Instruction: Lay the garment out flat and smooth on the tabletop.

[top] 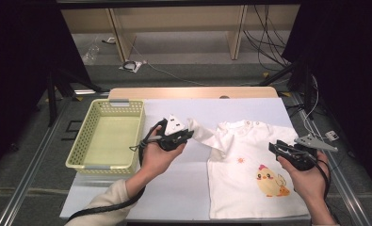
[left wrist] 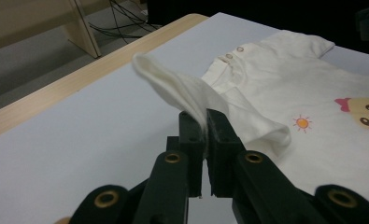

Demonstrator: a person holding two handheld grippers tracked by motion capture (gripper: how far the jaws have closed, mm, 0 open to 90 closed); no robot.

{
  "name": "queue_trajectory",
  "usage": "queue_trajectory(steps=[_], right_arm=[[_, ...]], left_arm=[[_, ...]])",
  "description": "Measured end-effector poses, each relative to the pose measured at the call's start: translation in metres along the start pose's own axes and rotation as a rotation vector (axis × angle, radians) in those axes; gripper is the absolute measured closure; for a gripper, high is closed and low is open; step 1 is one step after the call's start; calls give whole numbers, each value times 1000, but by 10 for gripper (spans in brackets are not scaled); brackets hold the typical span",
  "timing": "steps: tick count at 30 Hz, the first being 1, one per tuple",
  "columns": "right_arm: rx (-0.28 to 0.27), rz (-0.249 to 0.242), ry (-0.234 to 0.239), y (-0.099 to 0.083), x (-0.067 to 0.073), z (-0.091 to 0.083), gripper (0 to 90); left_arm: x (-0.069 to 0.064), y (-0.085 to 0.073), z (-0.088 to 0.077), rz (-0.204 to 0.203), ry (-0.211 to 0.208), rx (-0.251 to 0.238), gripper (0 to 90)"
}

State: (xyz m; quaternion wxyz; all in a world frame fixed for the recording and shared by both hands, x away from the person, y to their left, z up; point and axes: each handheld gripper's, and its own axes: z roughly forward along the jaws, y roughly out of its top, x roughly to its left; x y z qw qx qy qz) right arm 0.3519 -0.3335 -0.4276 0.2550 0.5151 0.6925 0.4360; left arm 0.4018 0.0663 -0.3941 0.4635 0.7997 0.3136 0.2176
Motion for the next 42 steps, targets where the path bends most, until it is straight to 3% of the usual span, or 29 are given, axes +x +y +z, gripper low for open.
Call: queue_trajectory(steps=[13,26,42], right_arm=[[31,1,-19,-8,-4,1,617],[45,6,-15,-11,-4,2,606],[56,0,-8,-13,-3,4,597]], left_arm=[[38,-18,-27,-40,100,21,855],[64,-37,-45,-65,181,49,854],[72,-50,-55,-121,200,66,838]])
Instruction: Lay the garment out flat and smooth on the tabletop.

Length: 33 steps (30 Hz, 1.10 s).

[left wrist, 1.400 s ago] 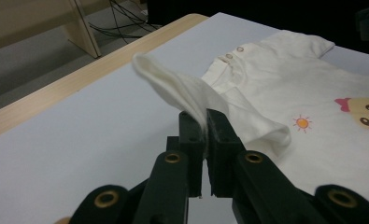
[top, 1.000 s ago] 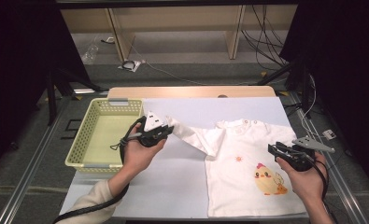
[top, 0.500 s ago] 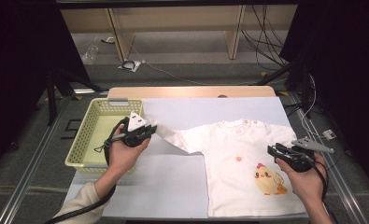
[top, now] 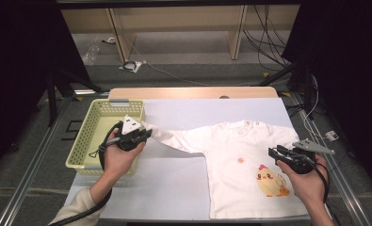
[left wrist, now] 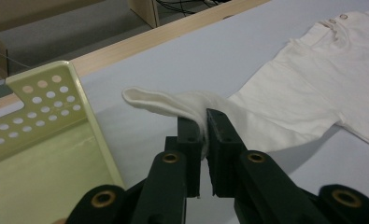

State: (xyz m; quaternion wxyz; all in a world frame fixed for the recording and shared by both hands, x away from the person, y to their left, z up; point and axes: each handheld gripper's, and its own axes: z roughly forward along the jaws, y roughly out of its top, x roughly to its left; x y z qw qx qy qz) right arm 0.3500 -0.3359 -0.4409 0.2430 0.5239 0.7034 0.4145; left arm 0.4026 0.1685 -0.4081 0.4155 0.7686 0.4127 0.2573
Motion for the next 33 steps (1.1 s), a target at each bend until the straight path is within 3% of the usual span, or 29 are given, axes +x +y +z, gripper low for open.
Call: queue_trajectory(steps=[9,15,18,21,25,30,33], right_arm=[[-3,0,0,0,0,-1,593],[-1,4,1,-1,0,-1,590],[-2,0,5,-1,1,-1,584],[-7,-14,28,-2,2,-1,560],[-5,-51,57,-6,4,2,517],[1,-101,99,-13,7,4,454],[1,-124,100,-19,9,3,420]], left_arm=[[6,-3,-9,-37,21,-8,747],[15,-6,-27,-72,64,-59,702],[14,-7,-35,-86,60,-89,666],[7,-9,-39,-85,29,-105,615],[-9,-17,-41,-71,-41,-110,531],[-26,-30,-42,-94,-117,-125,377],[-35,-37,-41,-76,-142,-112,277]])
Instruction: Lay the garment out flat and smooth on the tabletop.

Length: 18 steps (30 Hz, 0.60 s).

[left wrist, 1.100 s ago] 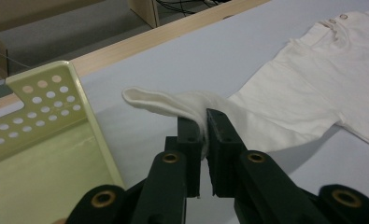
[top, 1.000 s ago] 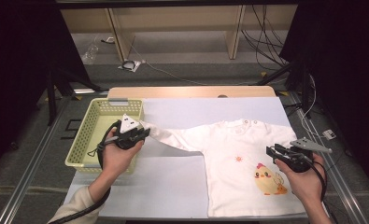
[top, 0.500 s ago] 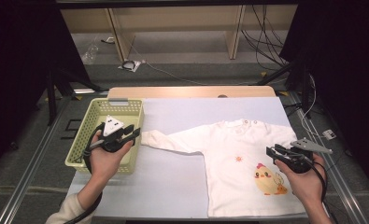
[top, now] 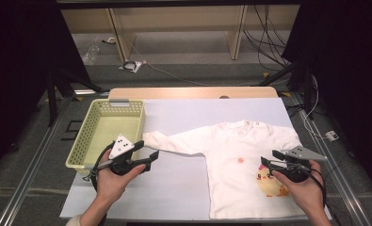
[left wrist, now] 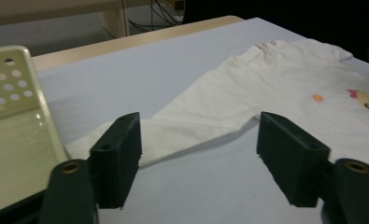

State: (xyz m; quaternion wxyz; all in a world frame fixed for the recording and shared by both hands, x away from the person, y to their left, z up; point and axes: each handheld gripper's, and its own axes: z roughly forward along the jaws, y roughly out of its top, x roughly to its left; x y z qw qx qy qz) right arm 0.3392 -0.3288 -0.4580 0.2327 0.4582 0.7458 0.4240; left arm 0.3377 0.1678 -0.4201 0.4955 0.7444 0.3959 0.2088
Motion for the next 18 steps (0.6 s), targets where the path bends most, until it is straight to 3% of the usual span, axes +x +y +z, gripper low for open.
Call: queue_trajectory(steps=[8,18], right_arm=[[-38,-6,13,-9,5,-8,335],[-44,-7,13,-15,8,-10,314]], left_arm=[[-13,-15,8,21,-32,44,74],[-11,-17,10,11,-34,36,21]])
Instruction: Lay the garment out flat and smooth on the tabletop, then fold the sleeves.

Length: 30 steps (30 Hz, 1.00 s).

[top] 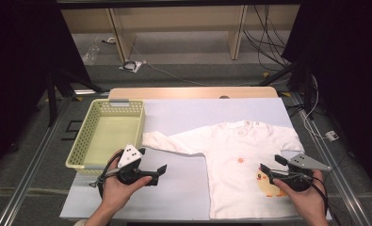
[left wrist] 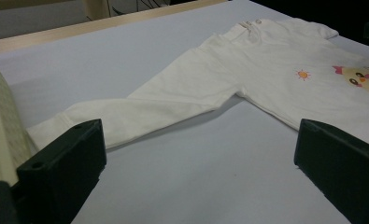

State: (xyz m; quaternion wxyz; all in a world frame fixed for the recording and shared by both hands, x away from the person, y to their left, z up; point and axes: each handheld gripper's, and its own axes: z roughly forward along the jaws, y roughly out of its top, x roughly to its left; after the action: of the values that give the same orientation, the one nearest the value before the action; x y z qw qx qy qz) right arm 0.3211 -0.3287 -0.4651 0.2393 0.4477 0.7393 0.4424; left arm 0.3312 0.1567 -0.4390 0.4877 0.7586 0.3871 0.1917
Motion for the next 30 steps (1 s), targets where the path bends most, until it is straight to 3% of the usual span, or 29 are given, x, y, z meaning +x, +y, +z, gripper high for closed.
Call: queue_trajectory(steps=[19,24,30], right_arm=[[-9,-13,1,2,2,0,314],[-14,-6,-1,2,3,1,310],[-13,-15,10,-1,6,0,309]], left_arm=[[-5,0,2,20,6,7,26],[-10,8,9,26,2,2,55],[-16,20,27,33,8,32,113]])
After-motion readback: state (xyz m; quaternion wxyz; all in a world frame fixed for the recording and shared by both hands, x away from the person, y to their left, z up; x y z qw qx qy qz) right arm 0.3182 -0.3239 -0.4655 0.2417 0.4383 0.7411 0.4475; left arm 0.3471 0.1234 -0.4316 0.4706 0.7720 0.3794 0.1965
